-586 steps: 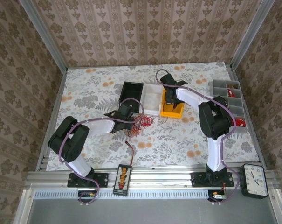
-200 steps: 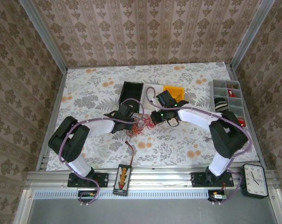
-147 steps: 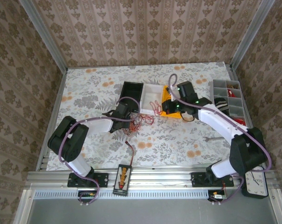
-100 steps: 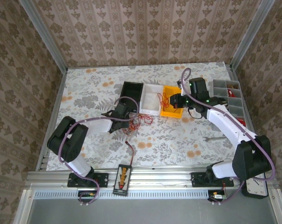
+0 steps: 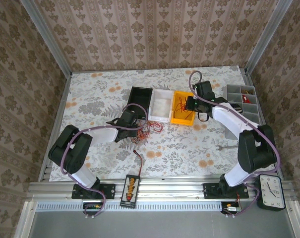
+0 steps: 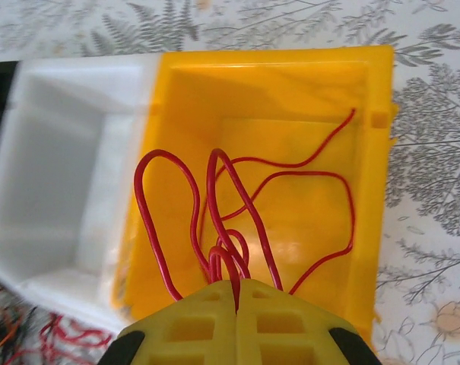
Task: Untangle the cables
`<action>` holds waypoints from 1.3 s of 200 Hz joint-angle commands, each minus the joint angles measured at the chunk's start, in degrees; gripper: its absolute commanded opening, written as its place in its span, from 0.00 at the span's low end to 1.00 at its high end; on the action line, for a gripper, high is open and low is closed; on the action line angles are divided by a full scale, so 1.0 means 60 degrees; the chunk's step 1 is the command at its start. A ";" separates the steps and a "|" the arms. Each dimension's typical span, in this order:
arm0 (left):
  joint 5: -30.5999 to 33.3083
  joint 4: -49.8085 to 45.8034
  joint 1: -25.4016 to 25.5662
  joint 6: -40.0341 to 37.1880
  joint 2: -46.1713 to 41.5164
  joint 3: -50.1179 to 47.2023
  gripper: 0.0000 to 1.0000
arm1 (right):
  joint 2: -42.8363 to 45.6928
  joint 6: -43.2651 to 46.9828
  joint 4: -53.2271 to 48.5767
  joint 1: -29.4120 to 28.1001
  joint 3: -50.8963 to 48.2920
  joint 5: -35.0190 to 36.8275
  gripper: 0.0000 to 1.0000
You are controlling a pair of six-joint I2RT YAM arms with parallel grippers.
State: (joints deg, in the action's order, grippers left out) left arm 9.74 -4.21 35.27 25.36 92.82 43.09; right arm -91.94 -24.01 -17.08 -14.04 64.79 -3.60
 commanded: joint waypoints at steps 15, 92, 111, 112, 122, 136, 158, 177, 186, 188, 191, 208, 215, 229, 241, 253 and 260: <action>-0.0836 -0.0070 -0.0016 -0.0411 -0.0259 -0.0229 0.00 | -0.0256 -0.0054 -0.0171 0.0052 0.0568 0.0650 0.31; -0.1552 0.0694 -0.0061 -0.0669 -0.0294 -0.0532 0.00 | 0.0544 0.1491 -0.0148 -0.2182 -0.0712 -0.1170 0.43; -0.1508 0.0686 -0.0062 -0.0641 -0.0273 -0.0531 0.00 | 0.0031 0.1665 -0.0235 -0.2929 -0.0711 -0.1235 0.44; -0.1507 0.0686 -0.0062 -0.0647 -0.0269 -0.0531 0.00 | -0.0006 0.1669 -0.0240 -0.2960 -0.0702 -0.1234 0.44; -0.1463 0.0647 -0.0062 -0.0630 -0.0279 -0.0531 0.00 | -0.0335 0.1701 -0.0297 -0.3206 -0.0560 -0.1272 0.45; -0.1440 0.0621 -0.0062 -0.0622 -0.0291 -0.0539 0.00 | -0.0862 0.1703 -0.0458 -0.3407 -0.0258 -0.1188 0.47; -0.1376 0.0561 -0.0063 -0.0587 -0.0363 -0.0574 0.00 | -0.1579 0.1813 -0.0850 -0.3460 0.0286 -0.0880 0.49; -0.1316 0.0569 -0.0063 -0.0537 -0.0439 -0.0633 0.00 | -0.2062 0.1936 -0.0932 -0.3460 0.0594 -0.0646 0.49; -0.1314 0.0584 -0.0062 -0.0531 -0.0468 -0.0674 0.00 | -0.2264 0.1962 -0.0893 -0.3446 0.0702 -0.0602 0.49; -0.1315 0.0584 -0.0062 -0.0535 -0.0469 -0.0677 0.00 | -0.2316 0.1976 -0.0882 -0.3449 0.0726 -0.0602 0.49; -0.1319 0.0586 -0.0062 -0.0530 -0.0469 -0.0691 0.00 | -0.2378 0.1967 -0.0866 -0.3453 0.0760 -0.0609 0.49; -0.1308 0.0596 -0.0062 -0.0517 -0.0505 -0.0707 0.00 | -0.2787 0.1944 -0.0786 -0.3453 0.0993 -0.0669 0.49; -0.1315 0.0599 -0.0062 -0.0510 -0.0499 -0.0722 0.00 | -0.2942 0.1939 -0.0786 -0.3460 0.1097 -0.0703 0.49; -0.1330 0.0590 -0.0062 -0.0531 -0.0522 -0.0736 0.00 | -0.3215 0.1951 -0.0808 -0.3460 0.1279 -0.0712 0.48; -0.1302 0.0613 -0.0062 -0.0510 -0.0556 -0.0765 0.00 | -0.3369 0.1978 -0.0759 -0.3460 0.1337 -0.0670 0.46; -0.1302 0.0615 -0.0062 -0.0508 -0.0586 -0.0794 0.00 | -0.3468 0.2004 -0.0721 -0.3460 0.1343 -0.0654 0.43; -0.1297 0.0613 -0.0062 -0.0507 -0.0594 -0.0795 0.00 | -0.3500 0.2013 -0.0713 -0.3466 0.1343 -0.0662 0.39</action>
State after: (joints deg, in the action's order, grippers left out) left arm 2.55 0.82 34.83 22.65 90.85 39.48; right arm -111.24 -12.95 -20.53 -34.98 71.57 -8.29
